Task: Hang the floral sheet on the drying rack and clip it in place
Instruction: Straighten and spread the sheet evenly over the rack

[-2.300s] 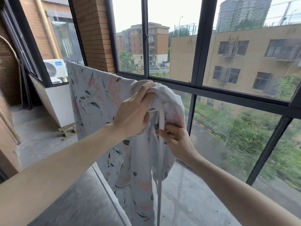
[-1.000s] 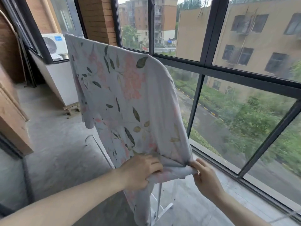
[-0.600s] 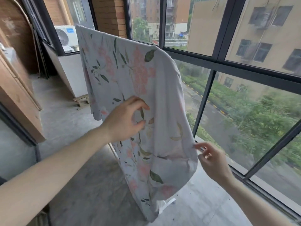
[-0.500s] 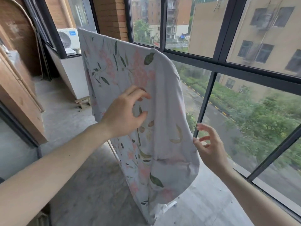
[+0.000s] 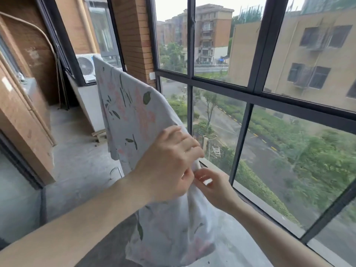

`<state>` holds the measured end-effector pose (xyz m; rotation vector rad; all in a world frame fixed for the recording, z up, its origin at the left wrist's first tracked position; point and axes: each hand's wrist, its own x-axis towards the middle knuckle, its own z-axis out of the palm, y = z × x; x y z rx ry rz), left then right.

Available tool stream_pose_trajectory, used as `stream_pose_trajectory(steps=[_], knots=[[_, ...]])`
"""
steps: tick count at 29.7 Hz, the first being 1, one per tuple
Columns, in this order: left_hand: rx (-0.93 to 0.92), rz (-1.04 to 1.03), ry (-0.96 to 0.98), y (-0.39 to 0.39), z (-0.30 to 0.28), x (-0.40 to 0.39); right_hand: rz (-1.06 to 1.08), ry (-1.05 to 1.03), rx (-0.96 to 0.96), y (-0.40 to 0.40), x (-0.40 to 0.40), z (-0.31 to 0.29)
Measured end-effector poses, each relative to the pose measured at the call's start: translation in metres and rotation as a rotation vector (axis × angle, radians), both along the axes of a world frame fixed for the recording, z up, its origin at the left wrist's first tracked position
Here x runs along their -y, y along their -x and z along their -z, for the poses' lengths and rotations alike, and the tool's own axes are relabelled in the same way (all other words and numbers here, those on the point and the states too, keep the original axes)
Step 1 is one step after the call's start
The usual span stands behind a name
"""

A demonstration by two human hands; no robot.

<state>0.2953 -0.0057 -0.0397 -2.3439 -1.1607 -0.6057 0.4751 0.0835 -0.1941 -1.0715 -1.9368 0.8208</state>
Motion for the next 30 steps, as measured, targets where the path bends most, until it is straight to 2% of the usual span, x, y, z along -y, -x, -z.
stream_pose_trajectory(steps=[2, 6, 14, 19, 25, 28, 30], knots=[[-0.122, -0.091, 0.076, -0.016, 0.012, -0.007, -0.001, 0.020, -0.001, -0.014, -0.016, 0.004], [-0.182, -0.283, 0.288, -0.062, 0.049, -0.029, -0.039, 0.085, -0.003, -0.056, -0.061, 0.009], [-0.330, -0.714, 0.625, -0.117, 0.111, -0.075, -0.211, 0.226, 0.197, -0.092, -0.146, 0.027], [-0.469, -0.931, 0.660, -0.138, 0.138, -0.107, -0.276, 0.342, 0.255, -0.079, -0.180, 0.045], [-0.631, -1.110, 0.653, -0.139, 0.134, -0.142, -0.286, 0.431, 0.258, -0.054, -0.198, 0.054], [-0.638, -1.163, 0.727, -0.130, 0.131, -0.144, -0.306, 0.482, 0.219, -0.039, -0.199, 0.054], [-0.569, -1.151, 0.775, -0.124, 0.130, -0.141, -0.317, 0.486, 0.214, -0.030, -0.201, 0.053]])
